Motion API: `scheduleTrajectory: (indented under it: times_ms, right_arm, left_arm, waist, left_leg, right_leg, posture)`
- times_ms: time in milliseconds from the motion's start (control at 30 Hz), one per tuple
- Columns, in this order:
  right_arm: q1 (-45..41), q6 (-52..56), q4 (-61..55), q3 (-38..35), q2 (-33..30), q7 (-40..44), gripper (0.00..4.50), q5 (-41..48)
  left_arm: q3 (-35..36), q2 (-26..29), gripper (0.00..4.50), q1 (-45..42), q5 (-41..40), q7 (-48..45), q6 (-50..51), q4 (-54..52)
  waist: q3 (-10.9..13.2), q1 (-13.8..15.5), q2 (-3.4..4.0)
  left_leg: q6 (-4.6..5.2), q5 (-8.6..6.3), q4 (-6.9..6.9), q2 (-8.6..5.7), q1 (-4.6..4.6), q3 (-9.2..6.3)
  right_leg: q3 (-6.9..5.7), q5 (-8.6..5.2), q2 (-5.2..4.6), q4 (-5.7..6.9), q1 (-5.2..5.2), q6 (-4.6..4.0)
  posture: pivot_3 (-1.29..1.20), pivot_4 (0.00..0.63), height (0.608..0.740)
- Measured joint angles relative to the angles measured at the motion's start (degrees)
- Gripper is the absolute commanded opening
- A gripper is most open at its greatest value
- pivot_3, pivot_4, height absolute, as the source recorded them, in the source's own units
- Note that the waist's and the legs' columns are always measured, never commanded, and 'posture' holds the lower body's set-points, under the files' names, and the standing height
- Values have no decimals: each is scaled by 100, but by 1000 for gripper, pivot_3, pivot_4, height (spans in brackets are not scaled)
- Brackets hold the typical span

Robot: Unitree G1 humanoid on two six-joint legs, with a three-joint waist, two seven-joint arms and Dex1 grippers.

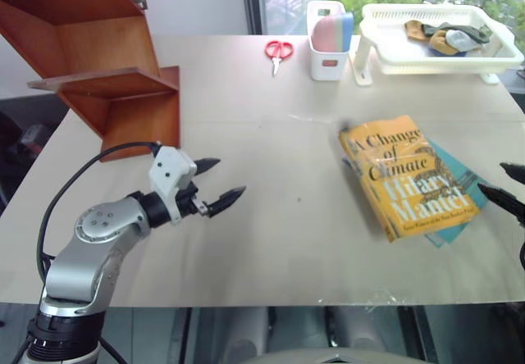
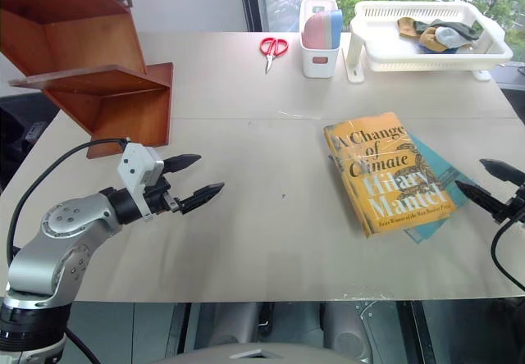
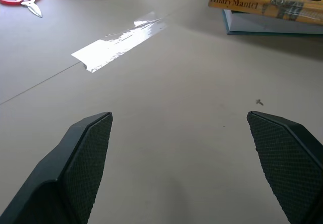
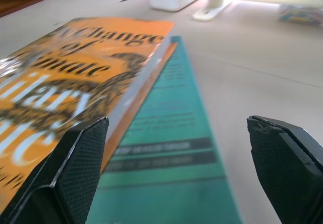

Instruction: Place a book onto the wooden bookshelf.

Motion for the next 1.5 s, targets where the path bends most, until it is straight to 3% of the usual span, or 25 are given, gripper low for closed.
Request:
scheduleTrajectory:
  times_ms: [233,433,567,800,1067,1400,1500]
  right_arm:
    - [-315,539,165,4,111,-931,4500,-39]
    - [-507,1747,-17,44,660,-1715,4500,225]
    - [-571,2553,-248,199,847,-2002,4500,322]
    - [-286,3433,-1691,801,1314,-1650,4500,717]
    - [-188,3819,-2644,1542,1543,-1532,4500,765]
    - [-118,3820,-3038,1998,1573,-1360,4500,745]
    - [-34,3627,-3038,1993,1551,-1309,4500,714]
  left_arm:
    - [357,433,4478,-309,-1211,-872,282,-233]
    - [720,1037,4478,-1070,-2349,-1380,776,-287]
    - [722,1256,4478,-1212,-2405,-1555,856,-259]
    - [723,1284,4478,-1208,-2390,-1565,873,-266]
    - [806,1286,4478,-969,-2386,-1506,892,-364]
    - [842,1305,4478,-813,-2342,-1390,885,-382]
    - [854,1019,4478,-800,-2350,-1046,906,-315]
  waist:
    - [1,2,-2]
    - [2,-8,3]
    - [4,-26,-1]
    - [4,-121,-3]
    - [7,-145,-8]
    - [9,-131,-11]
    - [9,-121,-11]
  left_leg:
    - [0,0,0,0,1,1]
    - [1,0,1,-3,0,3]
    - [0,0,0,-7,1,2]
    - [0,0,0,1,1,0]
    - [0,0,0,10,0,-1]
    - [0,0,-1,9,-1,-1]
    - [0,0,-1,8,-2,-2]
  right_leg:
    - [0,0,-1,3,0,0]
    - [4,0,1,4,-2,0]
    - [3,0,8,6,-4,0]
    - [3,0,11,8,-4,0]
    - [3,0,12,9,-6,0]
    - [2,-1,9,7,-7,0]
    - [1,0,7,6,-7,0]
  posture:
    - [0,150,740]
    - [0,150,740]
    - [0,150,740]
    - [0,150,740]
    - [0,150,740]
    - [0,150,740]
    - [0,150,740]
